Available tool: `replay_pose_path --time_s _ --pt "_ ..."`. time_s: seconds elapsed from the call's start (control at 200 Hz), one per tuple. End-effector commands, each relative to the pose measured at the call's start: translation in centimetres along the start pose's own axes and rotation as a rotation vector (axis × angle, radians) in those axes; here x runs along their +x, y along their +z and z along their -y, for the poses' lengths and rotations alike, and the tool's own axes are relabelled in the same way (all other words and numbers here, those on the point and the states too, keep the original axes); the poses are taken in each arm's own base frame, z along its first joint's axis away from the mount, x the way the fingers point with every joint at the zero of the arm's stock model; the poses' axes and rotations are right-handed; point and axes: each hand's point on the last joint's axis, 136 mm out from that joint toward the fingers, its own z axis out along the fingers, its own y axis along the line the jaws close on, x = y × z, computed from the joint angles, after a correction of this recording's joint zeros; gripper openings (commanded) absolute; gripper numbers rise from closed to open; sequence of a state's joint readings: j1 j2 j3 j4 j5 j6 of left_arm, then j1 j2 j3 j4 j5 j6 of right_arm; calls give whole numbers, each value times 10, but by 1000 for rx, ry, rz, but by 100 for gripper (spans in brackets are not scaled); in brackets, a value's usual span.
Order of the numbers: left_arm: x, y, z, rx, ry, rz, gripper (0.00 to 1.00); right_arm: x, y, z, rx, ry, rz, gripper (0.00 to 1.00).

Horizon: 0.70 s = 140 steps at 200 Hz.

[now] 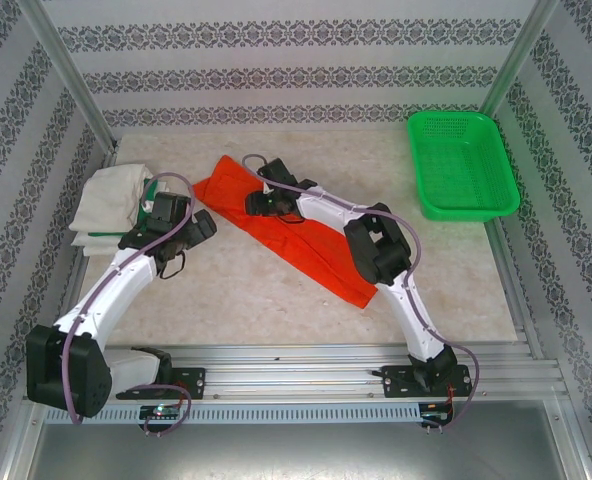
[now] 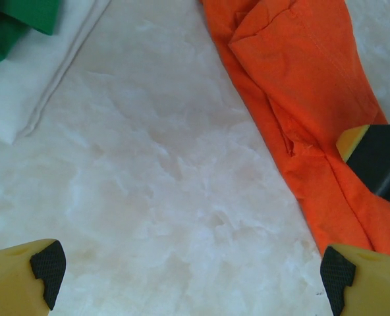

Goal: Fold and stack the t-shirts

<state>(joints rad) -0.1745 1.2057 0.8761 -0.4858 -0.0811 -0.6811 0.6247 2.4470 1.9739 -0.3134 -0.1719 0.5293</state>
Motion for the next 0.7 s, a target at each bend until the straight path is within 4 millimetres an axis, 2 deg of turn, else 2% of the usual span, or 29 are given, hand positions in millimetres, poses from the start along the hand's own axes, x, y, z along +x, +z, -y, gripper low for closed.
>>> replay_pose_path --time_s 0.0,0.13,0.32,0.485,0.585,0.694 --pt "1 3 -5 -10 21 -1 100 -15 1 19 51 78 -7 54" --pt "6 14 23 114 50 -42 100 -24 -2 57 162 143 -8 54" --pt "13 24 58 210 105 -83 100 -38 -24 113 276 234 5 54" --pt "35 33 95 258 202 -133 100 -44 -43 157 336 289 9 54" --pt "51 38 119 309 244 -141 100 -50 -58 164 323 292 34 54" --pt "68 52 132 333 240 -180 100 -60 -76 148 226 223 96 53"
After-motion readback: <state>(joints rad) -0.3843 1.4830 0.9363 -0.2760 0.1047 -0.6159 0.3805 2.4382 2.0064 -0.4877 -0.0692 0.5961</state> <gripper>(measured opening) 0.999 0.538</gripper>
